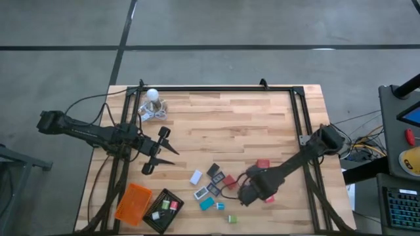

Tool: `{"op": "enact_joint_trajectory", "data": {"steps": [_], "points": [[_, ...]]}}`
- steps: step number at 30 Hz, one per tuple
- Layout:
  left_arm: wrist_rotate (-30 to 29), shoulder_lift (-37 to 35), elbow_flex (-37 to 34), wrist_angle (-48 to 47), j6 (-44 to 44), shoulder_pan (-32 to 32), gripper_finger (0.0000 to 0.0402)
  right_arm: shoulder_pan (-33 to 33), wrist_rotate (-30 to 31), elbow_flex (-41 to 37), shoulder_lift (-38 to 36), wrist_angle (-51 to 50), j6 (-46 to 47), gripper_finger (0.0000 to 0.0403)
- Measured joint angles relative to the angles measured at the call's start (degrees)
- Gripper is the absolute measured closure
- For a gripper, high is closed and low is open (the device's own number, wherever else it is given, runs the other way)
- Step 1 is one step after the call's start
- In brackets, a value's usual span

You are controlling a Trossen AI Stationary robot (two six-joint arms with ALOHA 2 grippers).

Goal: Pick & Place Office items
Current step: Put the pink white charger adapter into the black basket

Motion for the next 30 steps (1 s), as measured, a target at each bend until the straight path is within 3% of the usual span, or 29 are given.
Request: {"op": "enact_joint_trajectory", "data": {"steps": [4,6,12,22,30], "points": [[0.0,0.0,0.0,0.0,0.2,0.0,0.0218,1.6,12.1,0.3,-2.5,0.1,-14.4,0.0342],[0.0,0.0,0.0,0.0,0.1,0.0,0.0218,2.3,14.3,0.1,-3.7,-0.1,-18.1,0.0341],[0.0,0.0,0.0,-0.2,0.0,0.0,0.0218,2.9,13.9,0.0,-4.1,-0.6,-20.9,0.0334],[0.0,0.0,0.0,-0.2,-0.1,0.0,0.0218,3.0,14.4,-0.1,-4.1,0.4,-12.9,0.0333],[0.0,0.0,0.0,-0.2,-0.1,0.0,0.0218,3.0,15.9,-0.1,-4.1,0.7,-12.4,0.0327]]}}
